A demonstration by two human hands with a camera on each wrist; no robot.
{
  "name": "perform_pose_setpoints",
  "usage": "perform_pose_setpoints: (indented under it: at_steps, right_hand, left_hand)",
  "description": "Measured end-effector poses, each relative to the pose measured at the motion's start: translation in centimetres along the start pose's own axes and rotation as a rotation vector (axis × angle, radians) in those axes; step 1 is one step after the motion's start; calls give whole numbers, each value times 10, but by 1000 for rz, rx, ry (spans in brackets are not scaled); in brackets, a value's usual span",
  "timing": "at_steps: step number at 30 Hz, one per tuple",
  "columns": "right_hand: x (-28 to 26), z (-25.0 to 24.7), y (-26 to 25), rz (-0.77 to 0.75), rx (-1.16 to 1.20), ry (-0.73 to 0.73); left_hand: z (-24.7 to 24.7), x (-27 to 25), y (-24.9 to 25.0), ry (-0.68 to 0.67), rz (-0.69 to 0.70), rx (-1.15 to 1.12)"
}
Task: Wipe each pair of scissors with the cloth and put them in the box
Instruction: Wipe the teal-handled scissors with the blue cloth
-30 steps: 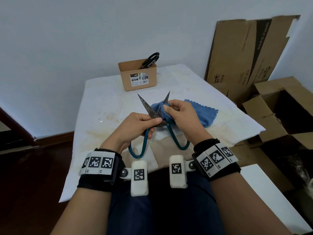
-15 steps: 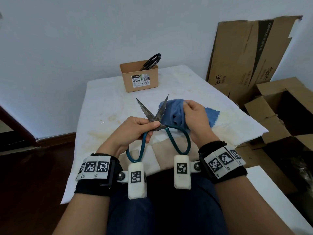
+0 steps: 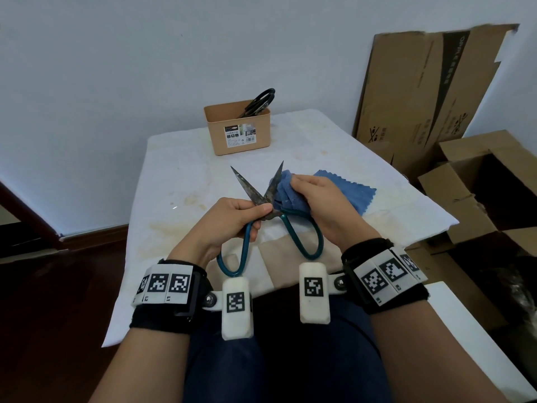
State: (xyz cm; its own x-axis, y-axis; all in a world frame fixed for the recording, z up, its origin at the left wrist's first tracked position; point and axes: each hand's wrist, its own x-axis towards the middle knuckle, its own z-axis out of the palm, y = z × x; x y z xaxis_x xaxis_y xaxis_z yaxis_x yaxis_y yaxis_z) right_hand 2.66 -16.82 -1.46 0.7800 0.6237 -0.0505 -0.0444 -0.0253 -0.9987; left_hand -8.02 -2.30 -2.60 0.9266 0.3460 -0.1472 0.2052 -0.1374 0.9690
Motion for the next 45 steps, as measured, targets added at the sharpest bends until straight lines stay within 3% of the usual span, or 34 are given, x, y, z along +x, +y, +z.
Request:
perform_pose_setpoints:
  at_steps: [3, 6, 15, 21, 31, 45]
  right_hand:
    - [-2, 2, 0, -56, -107, -38]
    - [1, 5, 5, -126, -183, 30]
    - [6, 4, 6, -33, 19, 151]
    - [6, 3, 6, -32, 21, 70]
    - [6, 10, 4, -92, -80, 66]
    - [3, 10, 2, -87, -21, 77]
  left_hand:
    - [1, 0, 0, 4, -1, -11]
    - [2, -1, 3, -11, 10, -1]
    - [-2, 3, 2, 7, 8, -4]
    - [-2, 3, 2, -11, -1, 1]
    - [1, 4, 9, -29, 32, 49]
    - [2, 5, 6, -38, 53, 46]
